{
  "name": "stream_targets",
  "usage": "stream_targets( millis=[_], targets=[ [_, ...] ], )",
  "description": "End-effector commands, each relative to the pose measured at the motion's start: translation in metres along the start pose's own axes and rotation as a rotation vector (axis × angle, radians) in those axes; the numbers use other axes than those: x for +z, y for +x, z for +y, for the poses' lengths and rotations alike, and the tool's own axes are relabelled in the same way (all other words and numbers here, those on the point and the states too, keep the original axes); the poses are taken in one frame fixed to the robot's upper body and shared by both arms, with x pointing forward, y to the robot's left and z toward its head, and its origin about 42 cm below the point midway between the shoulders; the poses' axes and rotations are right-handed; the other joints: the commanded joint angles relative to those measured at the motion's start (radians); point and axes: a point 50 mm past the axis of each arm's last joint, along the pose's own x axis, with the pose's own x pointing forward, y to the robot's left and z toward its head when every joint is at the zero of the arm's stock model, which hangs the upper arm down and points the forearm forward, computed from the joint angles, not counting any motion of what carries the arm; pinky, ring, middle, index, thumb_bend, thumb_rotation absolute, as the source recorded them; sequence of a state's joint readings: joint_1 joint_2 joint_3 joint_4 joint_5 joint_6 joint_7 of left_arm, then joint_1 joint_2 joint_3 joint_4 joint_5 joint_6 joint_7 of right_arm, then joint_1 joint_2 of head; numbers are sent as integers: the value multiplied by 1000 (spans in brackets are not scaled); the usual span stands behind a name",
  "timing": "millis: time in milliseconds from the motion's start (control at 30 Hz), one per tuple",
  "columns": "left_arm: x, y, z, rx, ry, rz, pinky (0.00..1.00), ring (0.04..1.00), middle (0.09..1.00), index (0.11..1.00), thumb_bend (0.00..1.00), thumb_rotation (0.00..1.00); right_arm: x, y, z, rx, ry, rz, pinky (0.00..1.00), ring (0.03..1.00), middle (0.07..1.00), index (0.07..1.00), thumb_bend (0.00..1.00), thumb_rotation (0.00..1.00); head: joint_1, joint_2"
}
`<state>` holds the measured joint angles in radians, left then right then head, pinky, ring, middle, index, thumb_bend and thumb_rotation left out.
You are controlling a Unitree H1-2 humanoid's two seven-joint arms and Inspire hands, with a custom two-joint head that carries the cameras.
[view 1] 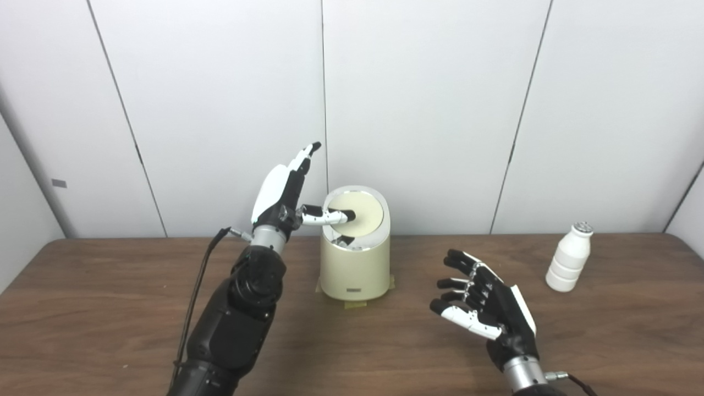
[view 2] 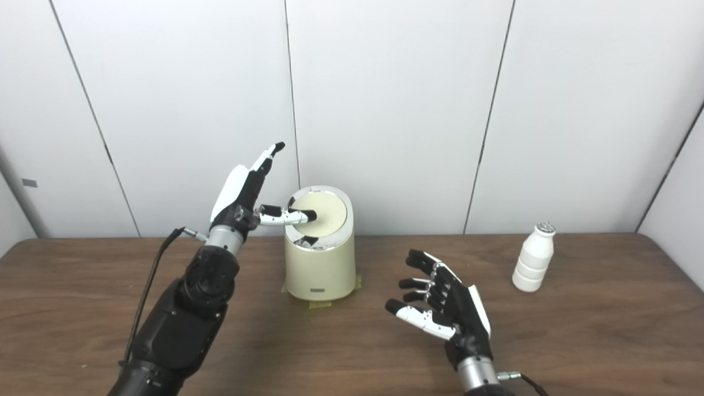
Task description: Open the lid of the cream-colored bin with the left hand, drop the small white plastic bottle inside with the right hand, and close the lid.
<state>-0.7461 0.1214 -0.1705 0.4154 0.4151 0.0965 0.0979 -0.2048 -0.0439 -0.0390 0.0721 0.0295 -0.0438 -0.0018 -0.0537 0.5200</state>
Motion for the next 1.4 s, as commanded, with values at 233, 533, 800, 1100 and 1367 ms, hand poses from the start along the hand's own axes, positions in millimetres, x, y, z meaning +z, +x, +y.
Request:
stream_targets(
  millis=[233,533,800,1100,1367],
  targets=[
    [29,16,11,-4,275,-92,859,1000,1000,1000,891,124,25,15,8,14,4,-114,543,636,796,769,836,237,0,6],
    [44,22,4,-33,747,-101,869,1000,1000,1000,999,112,26,15,9,17,-5,-120,552,638,796,768,837,250,-2,9],
    [40,19,3,-90,935,-79,926,1000,1000,1000,1000,94,28,15,10,12,-2,-120,543,633,796,768,833,244,-2,11],
    [45,9,17,-5,812,-101,834,995,1000,1000,979,130,27,15,9,12,-1,-126,532,629,790,768,830,243,0,12],
    [41,-25,48,238,38,-145,655,856,915,960,766,187,28,15,9,7,-3,-119,528,626,789,772,833,251,2,10]
  ],
)
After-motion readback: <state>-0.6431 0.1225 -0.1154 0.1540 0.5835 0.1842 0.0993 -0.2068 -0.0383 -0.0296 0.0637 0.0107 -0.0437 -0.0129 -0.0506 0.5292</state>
